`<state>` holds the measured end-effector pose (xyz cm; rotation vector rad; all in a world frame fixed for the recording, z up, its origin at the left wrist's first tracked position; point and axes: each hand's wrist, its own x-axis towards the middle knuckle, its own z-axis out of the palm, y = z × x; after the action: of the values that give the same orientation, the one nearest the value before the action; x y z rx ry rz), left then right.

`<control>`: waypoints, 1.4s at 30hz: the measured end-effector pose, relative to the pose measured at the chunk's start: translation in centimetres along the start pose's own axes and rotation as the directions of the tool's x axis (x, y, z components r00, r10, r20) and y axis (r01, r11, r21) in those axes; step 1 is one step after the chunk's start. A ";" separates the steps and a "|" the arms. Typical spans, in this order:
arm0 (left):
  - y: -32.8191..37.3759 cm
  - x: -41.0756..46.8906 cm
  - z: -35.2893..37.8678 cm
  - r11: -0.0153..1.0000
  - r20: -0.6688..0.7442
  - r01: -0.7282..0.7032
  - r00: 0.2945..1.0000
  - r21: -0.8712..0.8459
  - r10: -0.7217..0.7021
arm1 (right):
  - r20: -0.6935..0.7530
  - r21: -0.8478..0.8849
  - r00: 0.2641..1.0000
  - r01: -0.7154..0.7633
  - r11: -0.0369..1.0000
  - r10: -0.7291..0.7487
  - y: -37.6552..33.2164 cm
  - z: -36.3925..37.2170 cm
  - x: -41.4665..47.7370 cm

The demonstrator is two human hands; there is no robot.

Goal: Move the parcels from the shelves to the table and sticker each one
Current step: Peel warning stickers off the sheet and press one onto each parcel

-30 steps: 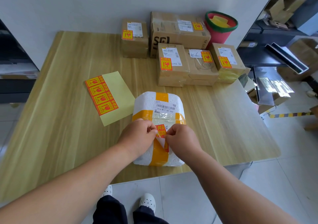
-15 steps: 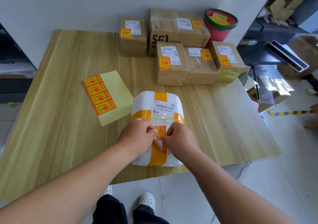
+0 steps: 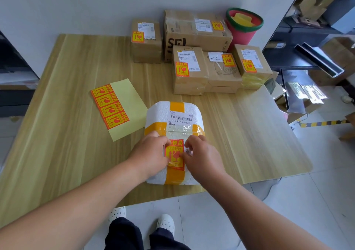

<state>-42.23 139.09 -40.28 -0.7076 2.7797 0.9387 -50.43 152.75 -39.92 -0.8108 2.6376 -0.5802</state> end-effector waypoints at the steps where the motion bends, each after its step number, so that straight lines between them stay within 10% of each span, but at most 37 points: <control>1: -0.1 -0.1 0.0 0.999 0.004 -0.025 1.000 0.032 0.025 | -0.058 -0.046 0.995 0.081 0.996 -0.083 0.1 0.2 0.0; 7: -0.7 -1.0 -0.5 0.839 -0.005 -0.344 0.924 0.422 0.381 | -0.069 -0.356 0.824 0.507 0.785 -0.563 2.0 1.7 0.5; 24: -1.7 -1.6 0.3 0.816 -0.006 -0.318 0.931 0.482 0.366 | 0.095 -0.368 0.855 0.506 0.780 -0.510 4.2 1.9 -1.0; 42: -2.0 -2.8 1.9 0.875 0.066 -0.280 0.958 0.396 0.277 | -0.088 -0.487 0.785 0.503 0.714 -0.613 4.0 5.5 -5.3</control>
<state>-38.88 139.90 -42.14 -0.2424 2.9763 0.3679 -45.81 157.37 -45.57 -1.8450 2.7591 -0.2080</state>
